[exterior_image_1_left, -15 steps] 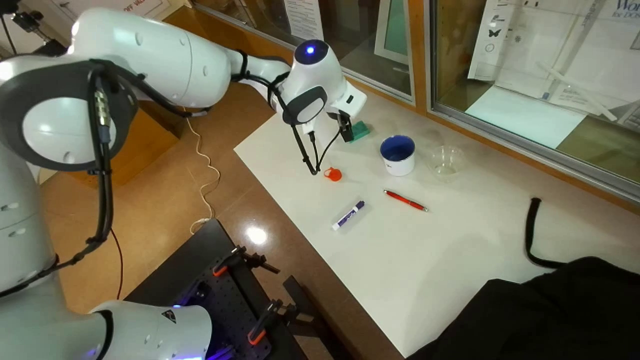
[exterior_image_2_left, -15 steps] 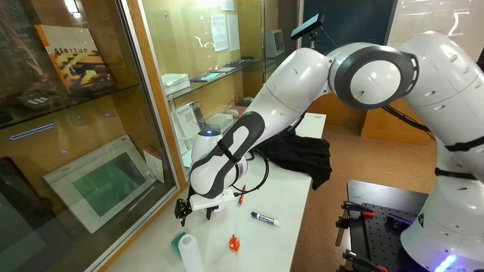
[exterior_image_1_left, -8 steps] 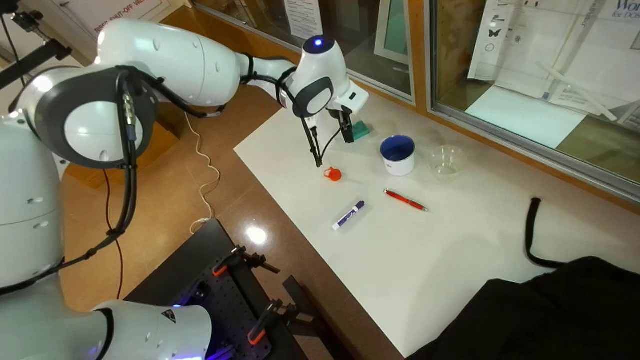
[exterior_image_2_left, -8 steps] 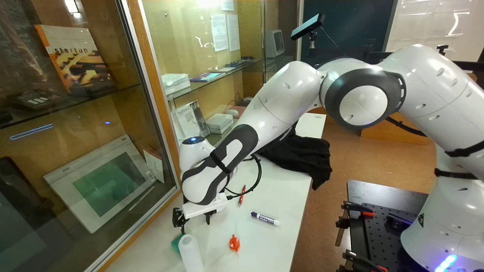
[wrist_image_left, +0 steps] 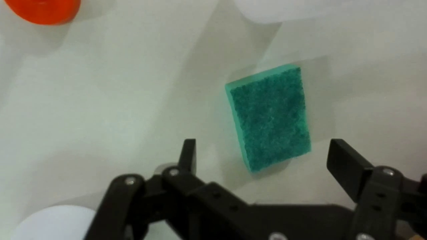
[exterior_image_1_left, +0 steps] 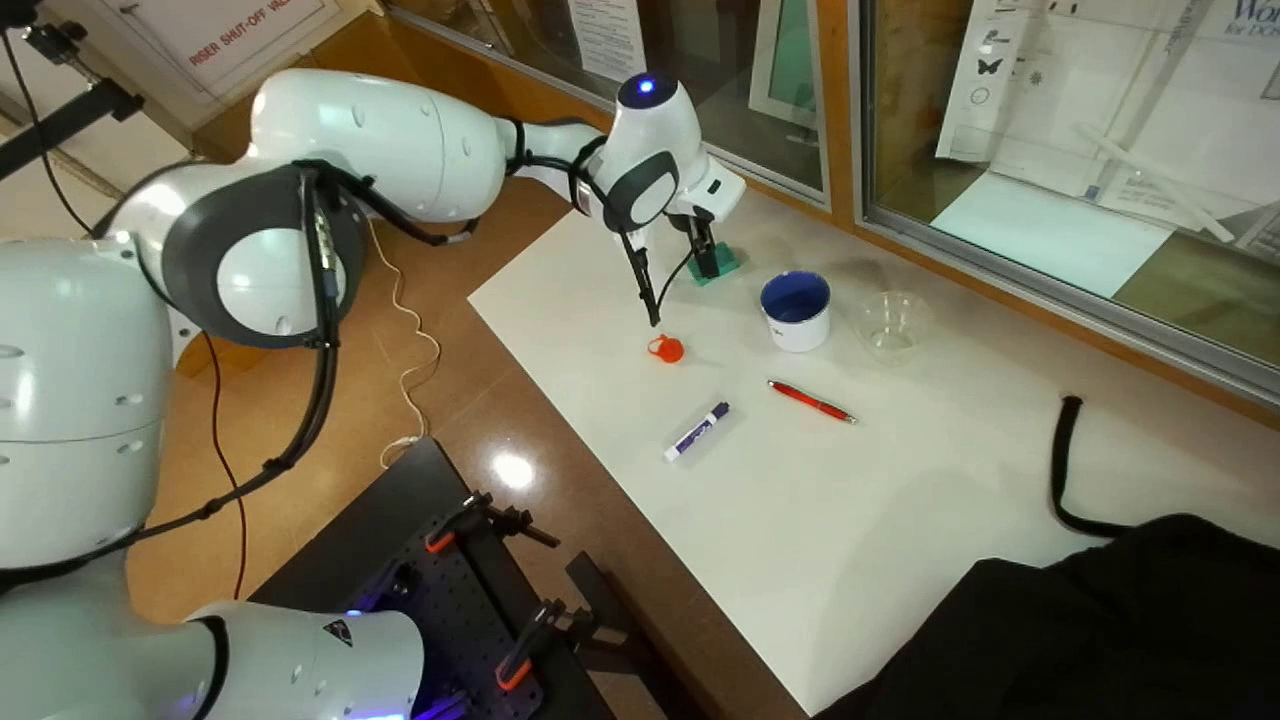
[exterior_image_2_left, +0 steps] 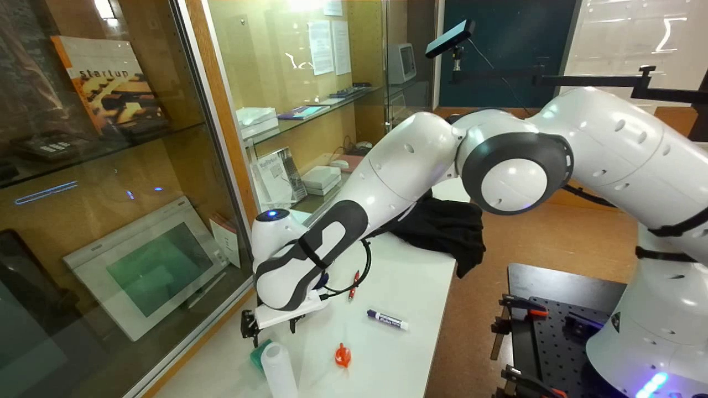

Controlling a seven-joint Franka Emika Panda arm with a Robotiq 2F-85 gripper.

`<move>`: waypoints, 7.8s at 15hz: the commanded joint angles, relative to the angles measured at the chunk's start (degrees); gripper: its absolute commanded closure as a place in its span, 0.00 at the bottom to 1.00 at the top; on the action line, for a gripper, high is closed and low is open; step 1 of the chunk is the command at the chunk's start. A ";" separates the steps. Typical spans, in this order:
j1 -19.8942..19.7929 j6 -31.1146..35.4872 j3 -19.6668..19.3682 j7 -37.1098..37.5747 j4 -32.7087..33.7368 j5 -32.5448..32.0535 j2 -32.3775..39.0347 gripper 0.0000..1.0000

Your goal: Move the sponge to the right

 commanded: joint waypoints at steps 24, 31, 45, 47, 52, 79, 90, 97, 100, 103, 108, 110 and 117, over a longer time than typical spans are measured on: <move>0.48 8.49 -1.14 0.49 6.24 -1.27 7.93 1.00; 2.52 10.48 -4.87 2.64 -7.72 -1.39 -5.67 0.99; -2.94 14.51 -7.72 6.04 -33.01 -1.34 -28.67 0.95; -3.90 15.21 -7.38 5.84 -37.59 -1.17 -32.03 0.95; -2.11 18.38 -10.91 11.32 -37.71 -3.67 -30.78 0.99; -15.81 26.22 -10.84 26.27 -35.41 4.83 -11.90 0.99; -24.29 25.64 -7.74 22.51 -37.86 6.42 -12.19 0.99; -24.89 23.29 -13.55 23.57 -38.25 7.61 -11.74 0.99; -25.01 21.30 -13.85 22.16 -38.25 6.69 -12.05 0.99; -26.31 20.63 -10.88 16.86 -39.40 6.00 -13.63 0.99; -26.65 20.08 -7.26 6.69 -42.28 6.63 -16.13 0.99; -26.99 20.14 -5.17 2.57 -43.88 7.02 -17.45 0.99; -25.96 19.54 0.33 -7.56 -46.38 9.10 -19.15 0.99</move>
